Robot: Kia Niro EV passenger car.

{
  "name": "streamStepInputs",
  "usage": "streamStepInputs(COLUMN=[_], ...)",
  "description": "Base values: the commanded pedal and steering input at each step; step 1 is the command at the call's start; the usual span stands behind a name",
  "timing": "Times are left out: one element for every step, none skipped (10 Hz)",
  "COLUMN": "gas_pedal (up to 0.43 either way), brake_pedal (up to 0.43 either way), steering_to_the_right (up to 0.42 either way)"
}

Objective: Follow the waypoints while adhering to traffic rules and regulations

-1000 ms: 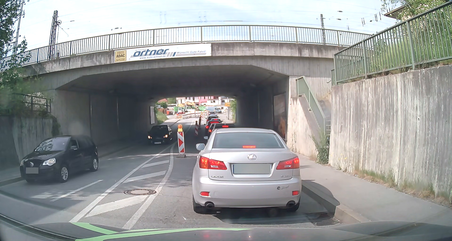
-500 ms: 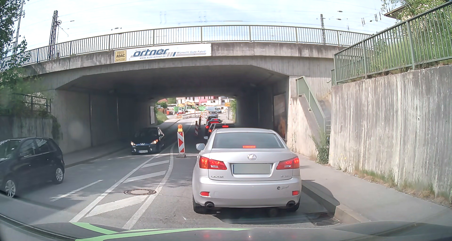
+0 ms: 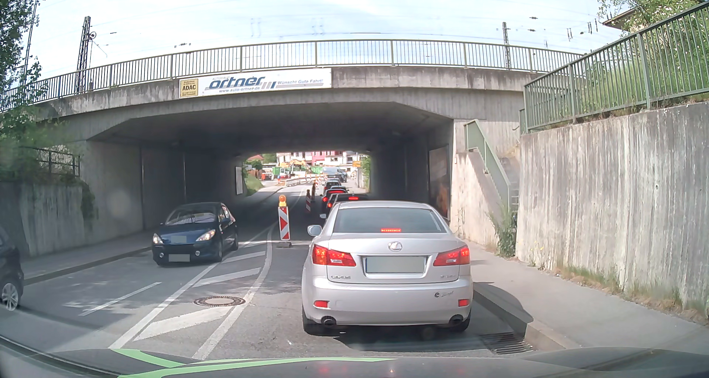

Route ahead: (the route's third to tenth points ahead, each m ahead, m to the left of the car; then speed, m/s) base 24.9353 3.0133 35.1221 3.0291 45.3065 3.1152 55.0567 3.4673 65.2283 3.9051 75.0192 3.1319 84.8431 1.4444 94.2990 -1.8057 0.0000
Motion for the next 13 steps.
streamStepInputs(gas_pedal=[0.0,0.0,0.0,0.0,0.0,0.0,0.0,0.0,0.0,0.0,0.0,0.0,0.0], brake_pedal=[0.341,0.341,0.335,0.341,0.341,0.341,0.341,0.341,0.341,0.341,0.341,0.341,0.341], steering_to_the_right=[-0.002,-0.002,-0.002,-0.003,-0.003,-0.003,-0.002,-0.003,-0.003,-0.003,-0.003,-0.003,-0.003])
